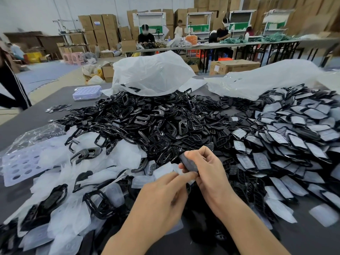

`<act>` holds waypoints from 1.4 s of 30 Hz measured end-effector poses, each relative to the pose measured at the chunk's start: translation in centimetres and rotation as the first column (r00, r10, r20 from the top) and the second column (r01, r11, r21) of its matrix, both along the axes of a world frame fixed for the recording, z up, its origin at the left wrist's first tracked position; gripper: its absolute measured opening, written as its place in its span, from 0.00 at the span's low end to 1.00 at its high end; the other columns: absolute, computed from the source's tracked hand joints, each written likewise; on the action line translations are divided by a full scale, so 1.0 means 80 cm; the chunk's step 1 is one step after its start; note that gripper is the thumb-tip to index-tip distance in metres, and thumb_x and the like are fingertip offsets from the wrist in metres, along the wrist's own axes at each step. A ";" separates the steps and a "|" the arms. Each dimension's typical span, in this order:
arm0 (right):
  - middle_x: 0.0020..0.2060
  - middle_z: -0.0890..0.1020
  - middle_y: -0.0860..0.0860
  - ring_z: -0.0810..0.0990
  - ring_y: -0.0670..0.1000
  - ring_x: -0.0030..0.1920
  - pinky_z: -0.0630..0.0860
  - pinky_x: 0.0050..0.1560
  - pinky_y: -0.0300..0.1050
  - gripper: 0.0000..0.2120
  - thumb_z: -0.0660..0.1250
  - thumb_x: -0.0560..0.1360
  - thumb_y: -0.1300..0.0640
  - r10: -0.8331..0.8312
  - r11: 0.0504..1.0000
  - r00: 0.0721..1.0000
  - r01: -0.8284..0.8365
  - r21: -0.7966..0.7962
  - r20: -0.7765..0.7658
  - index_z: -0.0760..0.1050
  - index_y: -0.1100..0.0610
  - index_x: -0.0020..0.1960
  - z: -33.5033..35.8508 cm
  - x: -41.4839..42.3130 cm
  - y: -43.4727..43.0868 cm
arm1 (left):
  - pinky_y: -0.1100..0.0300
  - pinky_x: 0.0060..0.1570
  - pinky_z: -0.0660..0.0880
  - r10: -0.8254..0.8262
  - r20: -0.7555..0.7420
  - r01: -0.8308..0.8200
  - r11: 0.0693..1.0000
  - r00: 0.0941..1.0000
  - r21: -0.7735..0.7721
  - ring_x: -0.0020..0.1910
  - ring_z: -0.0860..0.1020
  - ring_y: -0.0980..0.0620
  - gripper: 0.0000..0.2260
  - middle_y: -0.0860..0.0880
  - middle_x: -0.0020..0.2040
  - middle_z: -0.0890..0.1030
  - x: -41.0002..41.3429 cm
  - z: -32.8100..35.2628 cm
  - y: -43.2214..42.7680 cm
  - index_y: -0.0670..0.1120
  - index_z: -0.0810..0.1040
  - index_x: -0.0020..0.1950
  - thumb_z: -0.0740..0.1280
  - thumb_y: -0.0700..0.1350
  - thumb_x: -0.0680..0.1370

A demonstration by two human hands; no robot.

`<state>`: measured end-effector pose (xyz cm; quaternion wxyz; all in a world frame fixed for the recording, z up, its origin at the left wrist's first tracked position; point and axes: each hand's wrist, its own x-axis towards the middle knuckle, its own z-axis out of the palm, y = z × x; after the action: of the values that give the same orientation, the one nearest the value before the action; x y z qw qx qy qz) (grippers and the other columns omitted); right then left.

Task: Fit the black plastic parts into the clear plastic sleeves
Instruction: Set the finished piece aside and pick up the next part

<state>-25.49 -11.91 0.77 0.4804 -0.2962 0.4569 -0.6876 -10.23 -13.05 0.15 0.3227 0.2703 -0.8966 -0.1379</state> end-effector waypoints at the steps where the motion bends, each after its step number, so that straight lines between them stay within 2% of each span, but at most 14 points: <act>1: 0.33 0.80 0.56 0.80 0.53 0.35 0.78 0.37 0.45 0.18 0.71 0.75 0.62 -0.010 1.000 1.000 0.011 0.003 -0.011 0.71 0.49 0.31 -0.001 0.000 -0.001 | 0.72 0.32 0.62 0.029 -0.057 -0.027 0.999 0.998 0.021 0.31 0.68 0.65 0.16 0.62 0.39 0.73 0.002 -0.002 -0.001 0.60 0.76 0.65 0.58 0.48 0.79; 4: 0.33 0.79 0.53 0.81 0.52 0.35 0.77 0.37 0.42 0.18 0.71 0.75 0.63 -0.003 1.000 1.000 0.003 -0.005 -0.026 0.71 0.50 0.31 0.000 -0.002 0.000 | 0.68 0.30 0.68 0.155 -0.254 -0.112 0.978 0.955 0.175 0.32 0.74 0.55 0.11 0.58 0.37 0.77 0.004 -0.007 -0.010 0.65 0.74 0.61 0.58 0.54 0.82; 8: 0.36 0.84 0.51 0.82 0.49 0.36 0.79 0.39 0.40 0.12 0.73 0.77 0.57 0.166 0.984 0.981 -0.172 -0.051 -0.104 0.77 0.50 0.37 0.002 0.005 0.007 | 0.69 0.34 0.72 0.246 -0.384 -0.093 0.922 0.890 0.375 0.34 0.77 0.56 0.07 0.56 0.42 0.80 0.001 -0.005 -0.018 0.64 0.75 0.58 0.63 0.57 0.80; 12: 0.36 0.83 0.49 0.81 0.46 0.35 0.77 0.39 0.38 0.08 0.73 0.75 0.49 0.192 0.972 0.937 -0.222 -0.075 -0.292 0.83 0.53 0.48 0.001 0.010 0.009 | 0.44 0.41 0.79 0.287 -0.402 -0.076 0.882 0.869 0.465 0.38 0.81 0.44 0.04 0.50 0.40 0.83 -0.001 -0.004 -0.020 0.60 0.78 0.52 0.64 0.53 0.82; 17: 0.38 0.86 0.48 0.83 0.46 0.37 0.78 0.41 0.38 0.11 0.66 0.82 0.56 0.190 0.969 0.812 -0.246 -0.028 -0.551 0.81 0.43 0.60 -0.008 0.007 0.009 | 0.51 0.37 0.76 0.382 -0.386 -0.201 0.878 0.840 0.434 0.33 0.78 0.51 0.07 0.54 0.36 0.82 0.006 -0.005 -0.029 0.59 0.78 0.50 0.61 0.51 0.82; 21: 0.41 0.87 0.51 0.83 0.46 0.35 0.78 0.39 0.38 0.11 0.62 0.85 0.56 0.231 0.961 0.765 -0.275 0.019 -0.602 0.79 0.44 0.60 -0.008 0.004 0.011 | 0.59 0.37 0.76 0.375 -0.392 -0.179 0.873 0.840 0.453 0.35 0.78 0.57 0.09 0.57 0.40 0.82 0.007 -0.003 -0.028 0.59 0.78 0.56 0.60 0.48 0.83; 25: 0.41 0.87 0.51 0.84 0.46 0.36 0.78 0.36 0.34 0.12 0.61 0.84 0.58 -0.120 0.991 0.871 0.073 -0.116 -0.477 0.77 0.47 0.62 0.005 -0.028 0.008 | 0.57 0.37 0.78 0.349 -0.427 -0.093 0.852 0.834 0.515 0.37 0.78 0.55 0.11 0.55 0.44 0.82 0.009 0.001 -0.024 0.60 0.75 0.63 0.59 0.48 0.84; 28: 0.44 0.87 0.53 0.86 0.47 0.39 0.81 0.41 0.36 0.22 0.62 0.84 0.55 -0.542 0.834 0.829 0.509 -0.211 -0.142 0.65 0.49 0.77 0.015 -0.077 0.017 | 0.51 0.36 0.76 0.356 -0.400 -0.121 0.855 0.845 0.505 0.37 0.77 0.48 0.11 0.55 0.44 0.82 0.010 0.002 -0.024 0.60 0.74 0.62 0.59 0.48 0.84; 31: 0.48 0.85 0.56 0.85 0.47 0.39 0.82 0.44 0.39 0.33 0.63 0.84 0.55 -0.744 0.654 0.668 0.727 -0.209 -0.010 0.49 0.49 0.83 0.014 -0.103 0.028 | 0.53 0.36 0.75 0.361 -0.339 -0.180 0.868 0.869 0.462 0.37 0.77 0.47 0.11 0.57 0.45 0.82 0.011 -0.002 -0.027 0.59 0.74 0.63 0.59 0.48 0.83; 33: 0.48 0.86 0.54 0.86 0.48 0.40 0.82 0.45 0.40 0.32 0.62 0.85 0.55 -0.758 0.647 0.649 0.735 -0.200 -0.064 0.50 0.47 0.83 0.012 -0.099 0.026 | 0.58 0.38 0.75 0.361 -0.237 -0.253 0.887 0.902 0.386 0.38 0.76 0.53 0.12 0.59 0.45 0.80 0.013 -0.006 -0.027 0.59 0.72 0.63 0.58 0.51 0.81; 35: 0.47 0.87 0.50 0.87 0.48 0.41 0.83 0.44 0.40 0.28 0.60 0.85 0.54 -0.694 0.720 0.689 0.665 -0.200 -0.209 0.55 0.45 0.81 0.010 -0.085 0.020 | 0.58 0.47 0.75 0.406 -0.116 -0.382 0.906 0.907 0.185 0.45 0.75 0.57 0.12 0.60 0.47 0.79 0.015 -0.007 -0.027 0.56 0.72 0.63 0.59 0.50 0.81; 37: 0.47 0.86 0.43 0.86 0.47 0.41 0.84 0.43 0.41 0.25 0.60 0.85 0.53 -0.561 0.823 0.716 0.538 -0.183 -0.416 0.59 0.42 0.80 0.005 -0.064 0.014 | 0.53 0.54 0.74 0.478 -0.008 -0.477 0.875 0.878 -0.079 0.51 0.74 0.52 0.11 0.54 0.52 0.79 0.017 -0.010 -0.031 0.49 0.76 0.62 0.63 0.46 0.80; 39: 0.49 0.85 0.39 0.83 0.46 0.38 0.84 0.42 0.43 0.24 0.61 0.84 0.51 -0.384 0.910 0.681 0.393 -0.131 -0.624 0.61 0.40 0.78 -0.001 -0.043 0.010 | 0.49 0.60 0.72 0.559 0.087 -0.537 0.822 0.825 -0.189 0.56 0.75 0.45 0.11 0.47 0.57 0.80 0.023 -0.013 -0.041 0.47 0.80 0.61 0.65 0.46 0.79; 42: 0.65 0.75 0.35 0.74 0.35 0.61 0.72 0.65 0.36 0.25 0.61 0.84 0.49 -0.142 0.978 0.510 0.204 -0.041 -0.849 0.61 0.41 0.79 -0.015 -0.022 0.008 | 0.44 0.70 0.63 0.672 0.215 -0.639 0.740 0.708 -0.211 0.63 0.74 0.38 0.13 0.37 0.64 0.78 0.034 -0.014 -0.056 0.48 0.82 0.60 0.61 0.48 0.81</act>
<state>-27.27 -11.31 -0.46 0.1365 -0.5299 0.6812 -0.4864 -7.53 -17.56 -1.00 0.2374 0.5677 -0.7842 0.0795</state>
